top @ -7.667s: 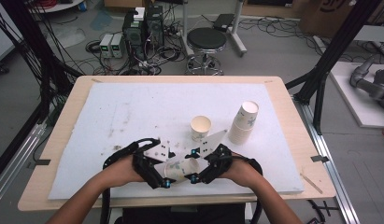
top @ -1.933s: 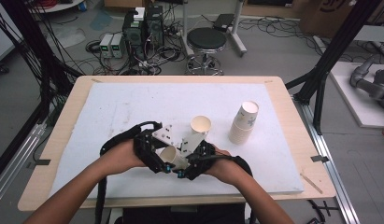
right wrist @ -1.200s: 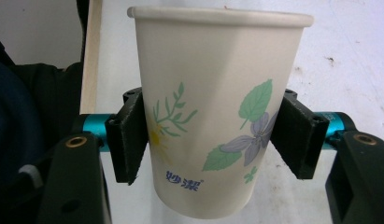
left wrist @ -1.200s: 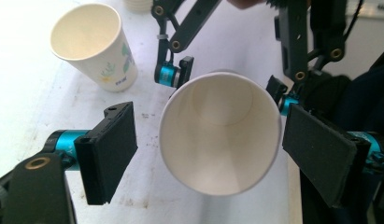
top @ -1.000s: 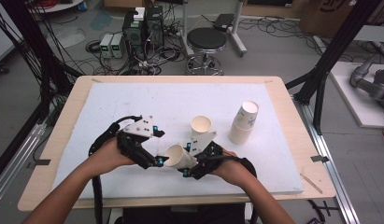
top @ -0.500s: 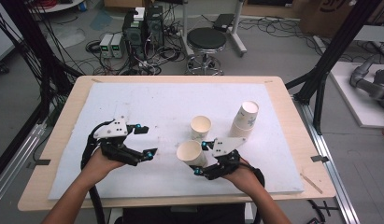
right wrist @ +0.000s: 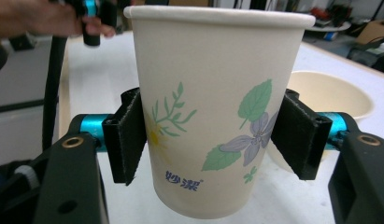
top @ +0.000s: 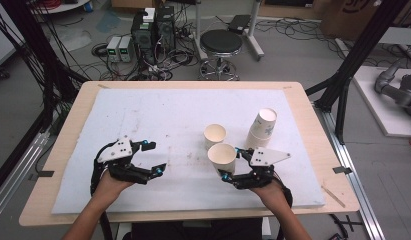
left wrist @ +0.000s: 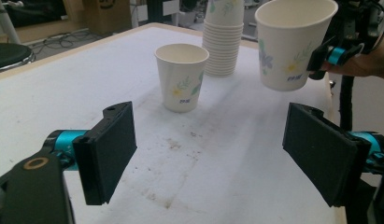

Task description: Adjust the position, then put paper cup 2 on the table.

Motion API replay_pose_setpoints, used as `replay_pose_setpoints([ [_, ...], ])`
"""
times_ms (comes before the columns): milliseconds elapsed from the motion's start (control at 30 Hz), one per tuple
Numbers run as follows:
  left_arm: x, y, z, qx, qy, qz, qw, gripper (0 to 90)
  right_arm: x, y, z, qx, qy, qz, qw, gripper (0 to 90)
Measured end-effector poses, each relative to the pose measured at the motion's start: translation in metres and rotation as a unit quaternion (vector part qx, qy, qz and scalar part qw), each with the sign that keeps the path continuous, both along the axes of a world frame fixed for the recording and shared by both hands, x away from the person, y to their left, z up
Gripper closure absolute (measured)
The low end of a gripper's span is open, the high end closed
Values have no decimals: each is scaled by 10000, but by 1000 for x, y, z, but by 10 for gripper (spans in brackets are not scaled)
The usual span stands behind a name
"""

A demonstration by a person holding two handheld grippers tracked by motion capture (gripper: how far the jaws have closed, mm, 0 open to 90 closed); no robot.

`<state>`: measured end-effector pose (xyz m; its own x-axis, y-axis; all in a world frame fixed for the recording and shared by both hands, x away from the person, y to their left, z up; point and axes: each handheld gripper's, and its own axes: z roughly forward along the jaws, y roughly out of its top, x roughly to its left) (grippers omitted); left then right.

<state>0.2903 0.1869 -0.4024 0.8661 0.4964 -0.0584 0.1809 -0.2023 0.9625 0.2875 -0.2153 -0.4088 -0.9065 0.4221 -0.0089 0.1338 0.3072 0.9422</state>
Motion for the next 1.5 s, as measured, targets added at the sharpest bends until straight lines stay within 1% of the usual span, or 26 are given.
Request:
replay_pose_setpoints([
  [33,0,0,-2,-19,-4,25,10000,173,0,-3,0,63,-33,-51,10000,326],
  [67,0,1,-4,-10,-21,59,10000,173,-1,-6,0,113,-16,-88,9999,325],
  [200,-1,3,-11,-109,-94,194,9997,173,-4,-16,-1,346,-16,-257,9991,324],
  [300,-1,4,-14,-189,-194,319,9991,173,-6,-22,-2,424,-105,-376,9983,323],
  [333,-1,5,-14,-170,-220,339,9990,174,-7,-24,-2,460,-106,-416,9980,323],
  [367,-1,5,-15,-200,-220,352,9989,174,-8,-25,-2,480,-110,-441,9978,323],
  [400,-1,6,-15,-204,-250,388,9987,176,-7,-27,-2,476,-160,-472,9976,323],
  [500,-1,8,-16,-239,-276,435,9984,177,-8,-29,-2,508,-115,-517,9973,323],
  [533,-2,9,-16,-239,-290,448,9983,176,-8,-29,-2,510,-152,-540,9971,323],
  [633,-2,10,-16,-323,-316,486,9978,177,-8,-29,-1,506,-162,-562,9970,323],
  [667,-2,11,-16,-297,-332,486,9978,177,-8,-29,-1,514,-206,-580,9968,323],
  [700,-2,12,-16,-316,-337,507,9976,177,-8,-29,0,515,-168,-598,9967,323],
  [833,-2,15,-17,-343,-325,564,9973,177,-8,-30,0,546,-188,-664,9961,323],
  [933,-2,18,-17,-356,-319,617,9970,178,-8,-30,-1,520,-236,-682,9960,323],
  [967,-3,19,-16,-370,-319,632,9968,178,-8,-29,-2,524,-198,-678,9961,323],
  [1067,-3,20,-16,-384,-346,641,9966,179,-9,-29,-2,523,-238,-659,9962,323],
  [1200,-2,21,-16,-416,-327,673,9963,179,-8,-28,0,608,-250,-671,9956,323],
  [1233,-2,22,-16,-402,-323,672,9964,179,-7,-27,1,604,-279,-665,9956,323],
  [1300,-2,23,-16,-405,-329,686,9963,179,-7,-23,1,597,-264,-634,9958,323],
  [1333,-2,23,-16,-416,-326,696,9962,179,-6,-21,2,580,-308,-609,9960,324],
  [1500,-2,24,-17,-421,-301,706,9962,179,-1,-8,1,589,-243,-447,9970,324],
])
